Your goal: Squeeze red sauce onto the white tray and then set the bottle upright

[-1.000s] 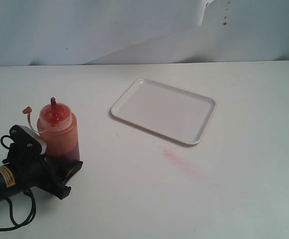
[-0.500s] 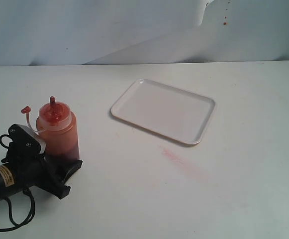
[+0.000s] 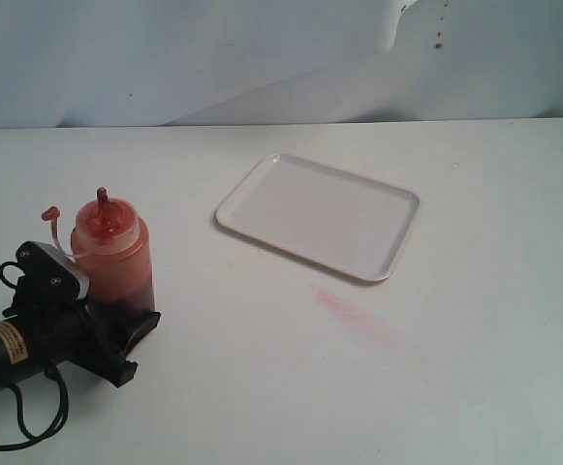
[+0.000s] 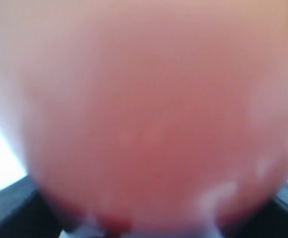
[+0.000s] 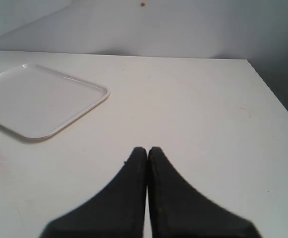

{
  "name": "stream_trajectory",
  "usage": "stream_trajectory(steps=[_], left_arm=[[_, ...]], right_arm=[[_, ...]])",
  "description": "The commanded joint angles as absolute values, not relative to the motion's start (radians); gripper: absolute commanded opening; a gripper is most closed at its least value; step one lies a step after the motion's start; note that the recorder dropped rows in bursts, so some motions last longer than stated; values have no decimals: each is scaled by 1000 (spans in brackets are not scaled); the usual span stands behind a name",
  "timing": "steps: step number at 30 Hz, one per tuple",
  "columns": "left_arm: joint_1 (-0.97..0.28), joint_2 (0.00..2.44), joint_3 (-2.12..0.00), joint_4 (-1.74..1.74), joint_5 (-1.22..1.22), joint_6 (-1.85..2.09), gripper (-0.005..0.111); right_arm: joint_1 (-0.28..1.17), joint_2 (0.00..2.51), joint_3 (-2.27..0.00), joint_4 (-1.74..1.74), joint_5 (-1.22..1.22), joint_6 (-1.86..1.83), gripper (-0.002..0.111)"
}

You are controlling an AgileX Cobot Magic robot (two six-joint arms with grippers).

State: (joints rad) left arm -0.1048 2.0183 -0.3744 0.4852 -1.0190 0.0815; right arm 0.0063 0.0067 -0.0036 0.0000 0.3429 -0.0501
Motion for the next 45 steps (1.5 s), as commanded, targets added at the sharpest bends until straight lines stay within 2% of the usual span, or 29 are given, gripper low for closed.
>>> stream_trajectory(steps=[1, 6, 11, 17, 23, 26, 36, 45], left_arm=[[-104, 2001, -376, 482, -1081, 83, 0], [-104, 2001, -376, 482, -1081, 83, 0], [-104, 2001, -376, 482, -1101, 83, 0], [-104, 2001, -376, 512, -1142, 81, 0], [-104, 2001, -376, 557, -1209, 81, 0], [-104, 2001, -376, 594, -1221, 81, 0], [-109, 2001, -445, 643, -1221, 83, 0], [-109, 2001, -641, 721, -1204, 83, 0]], right_arm=[[0, 0, 0, 0, 341, -47, 0], [0, 0, 0, 23, 309, -45, 0], [0, 0, 0, 252, 231, -45, 0], [0, 0, 0, 305, 117, -44, 0], [0, 0, 0, 654, 34, -44, 0], [0, 0, 0, 713, 0, -44, 0], [1, 0, -3, 729, 25, -64, 0], [1, 1, -294, 699, 199, -415, 0]])
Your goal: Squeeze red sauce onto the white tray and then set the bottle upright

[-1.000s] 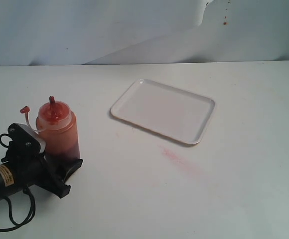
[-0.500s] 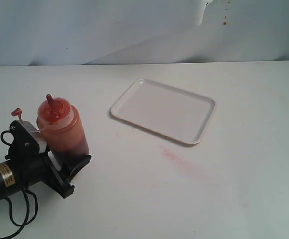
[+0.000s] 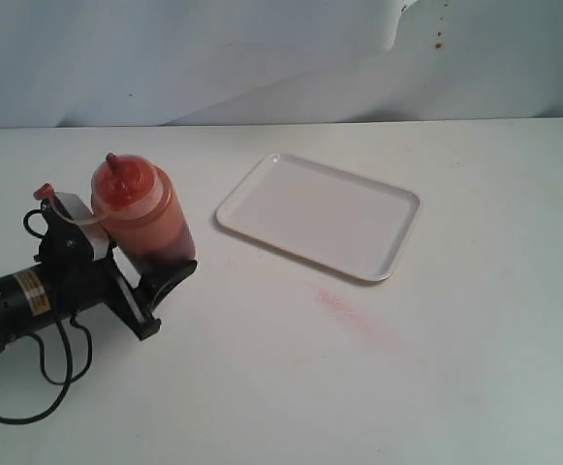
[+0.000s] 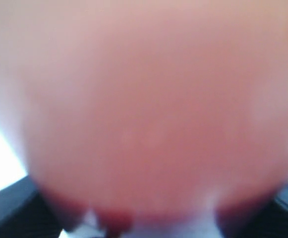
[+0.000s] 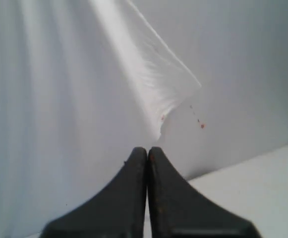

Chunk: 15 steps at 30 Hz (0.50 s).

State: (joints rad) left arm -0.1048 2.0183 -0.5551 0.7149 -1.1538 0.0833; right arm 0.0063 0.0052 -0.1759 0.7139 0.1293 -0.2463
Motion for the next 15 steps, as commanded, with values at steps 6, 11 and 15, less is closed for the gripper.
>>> stream_trajectory(steps=[6, 11, 15], left_arm=[[-185, 2001, -839, 713, -883, 83, 0], [-318, 2001, -1043, 713, -483, 60, 0], [-378, 2001, -1145, 713, -213, 62, 0]], right_arm=[[1, 260, -476, 777, 364, -723, 0], [27, 668, -604, 1159, 553, -1168, 0], [144, 960, -694, 1286, 602, -1643, 0]])
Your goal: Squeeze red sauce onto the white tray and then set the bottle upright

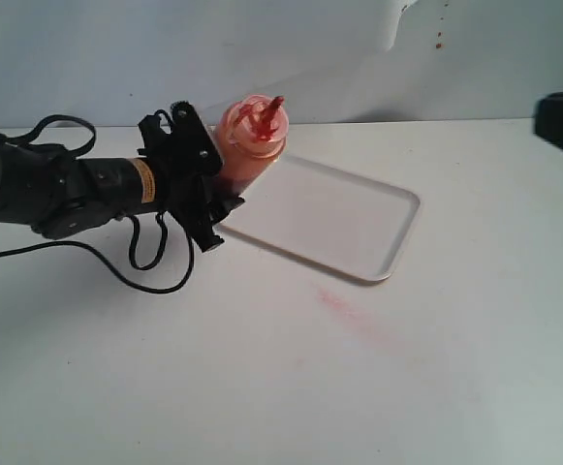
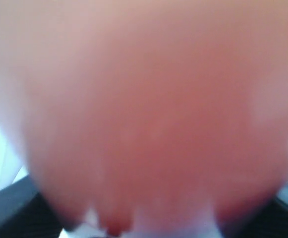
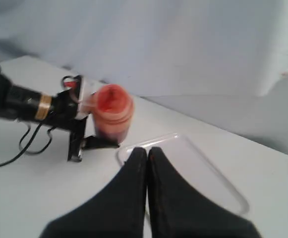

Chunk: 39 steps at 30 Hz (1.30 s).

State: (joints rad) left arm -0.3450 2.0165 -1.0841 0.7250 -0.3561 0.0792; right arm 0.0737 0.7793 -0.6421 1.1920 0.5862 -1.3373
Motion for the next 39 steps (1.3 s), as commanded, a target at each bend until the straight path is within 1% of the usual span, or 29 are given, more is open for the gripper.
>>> stream_trajectory(steps=[1, 4, 8, 14, 18, 21, 24, 28, 30, 33, 36, 39], left_arm=[[-378, 2001, -1147, 713, -202, 62, 0], [-382, 2001, -1149, 713, -209, 58, 0], [-383, 2001, -1157, 713, -202, 89, 0], [-383, 2001, -1157, 713, -202, 205, 0], [-383, 2001, -1157, 713, -188, 276, 0], [-383, 2001, -1157, 713, -167, 358, 0], [-383, 2001, -1157, 713, -209, 375, 0], [-383, 2001, -1179, 713, -238, 375, 0], [-383, 2001, -1196, 713, -237, 370, 0], [-383, 2001, -1204, 702, -236, 370, 0], [-383, 2001, -1204, 690, -236, 374, 0], [-383, 2001, -1204, 689, -234, 374, 0]], right_arm=[[165, 1023, -707, 1329, 568, -1708, 0], [189, 1177, -735, 1424, 512, -1790, 0], [191, 1311, -793, 1424, 535, -1869, 0], [191, 1443, -900, 1424, 650, -2010, 0], [230, 1487, -981, 1424, 609, -2010, 0], [297, 1515, -1039, 1363, 598, -2027, 9], [380, 1533, -1103, 1307, 478, -2042, 25], [470, 1552, -1173, 1305, 217, -2063, 52], [505, 1564, -1181, 1289, 152, -2063, 64], [557, 1587, -1181, 1205, 145, -2063, 71], [619, 1616, -1183, 1150, 119, -2063, 71], [675, 1643, -1183, 1150, 14, -2063, 71]])
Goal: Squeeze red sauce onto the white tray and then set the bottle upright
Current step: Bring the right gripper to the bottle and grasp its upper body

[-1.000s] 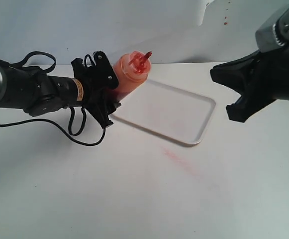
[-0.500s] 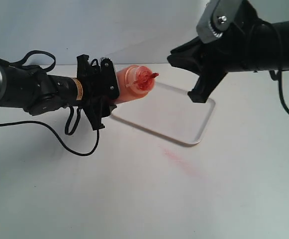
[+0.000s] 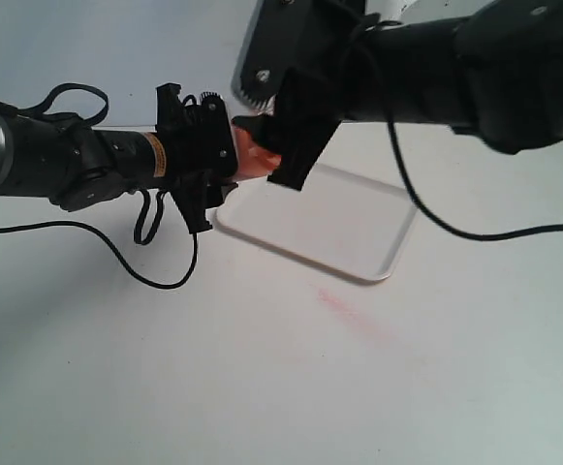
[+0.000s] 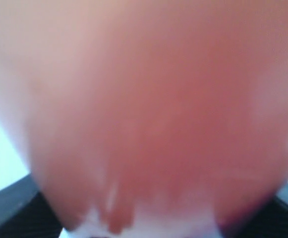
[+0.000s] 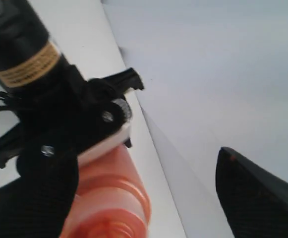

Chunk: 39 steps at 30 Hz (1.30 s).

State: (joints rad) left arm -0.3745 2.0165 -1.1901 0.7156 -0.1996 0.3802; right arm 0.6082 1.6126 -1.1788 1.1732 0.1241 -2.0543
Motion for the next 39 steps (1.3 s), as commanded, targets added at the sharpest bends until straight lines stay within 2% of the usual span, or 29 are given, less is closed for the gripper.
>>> stream_trajectory(steps=[1, 13, 20, 30, 39], left_arm=[[-383, 2001, -1204, 689, -234, 374, 0], [-383, 2001, -1204, 689, -238, 418, 0], [-383, 2001, -1204, 689, -267, 487, 0], [-383, 2001, -1204, 689, -258, 527, 0], [-363, 2001, -1204, 688, -258, 531, 0]], right_arm=[[688, 1651, -1183, 1150, -25, -2063, 71], [721, 1739, -1183, 1189, -235, -2061, 71], [721, 1760, -1183, 1218, -289, -2061, 57], [719, 1762, -1183, 1399, -360, -2104, 57], [721, 1762, -1183, 1408, -362, -2146, 57]])
